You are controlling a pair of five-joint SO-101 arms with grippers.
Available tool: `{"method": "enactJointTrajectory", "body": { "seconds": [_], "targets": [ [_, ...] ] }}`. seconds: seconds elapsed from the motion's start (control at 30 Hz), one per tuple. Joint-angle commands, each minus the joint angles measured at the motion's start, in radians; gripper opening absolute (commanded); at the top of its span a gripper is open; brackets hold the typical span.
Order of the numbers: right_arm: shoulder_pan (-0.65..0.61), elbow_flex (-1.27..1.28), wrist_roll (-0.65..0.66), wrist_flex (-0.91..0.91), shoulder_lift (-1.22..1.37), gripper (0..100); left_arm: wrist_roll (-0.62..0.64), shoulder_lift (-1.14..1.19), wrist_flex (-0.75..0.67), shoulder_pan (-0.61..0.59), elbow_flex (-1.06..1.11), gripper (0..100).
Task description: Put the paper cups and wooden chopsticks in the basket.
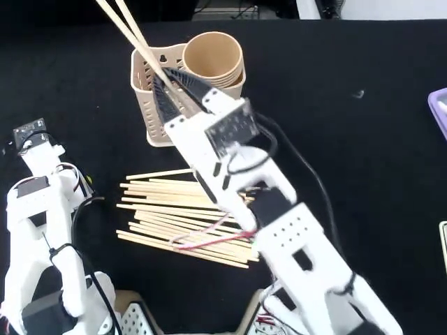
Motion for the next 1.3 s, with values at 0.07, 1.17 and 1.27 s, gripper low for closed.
{"method": "enactJointTrajectory", "body": {
  "seconds": [0.07, 1.17, 1.27],
  "targets": [
    [-0.012, -0.087, -0.009, 0.184, 0.053, 1.1, 0.008, -0.003, -0.015, -0.004, -0.005, 19],
    [0.242, 0.568, 0.583, 1.039, -0.363, 1.1, 0.008, -0.003, -0.018, -0.005, -0.005, 19],
    [0.285, 0.573, 0.595, 1.045, -0.363, 1.1, 0.008, -0.003, -0.018, -0.005, -0.005, 19]
  ]
}}
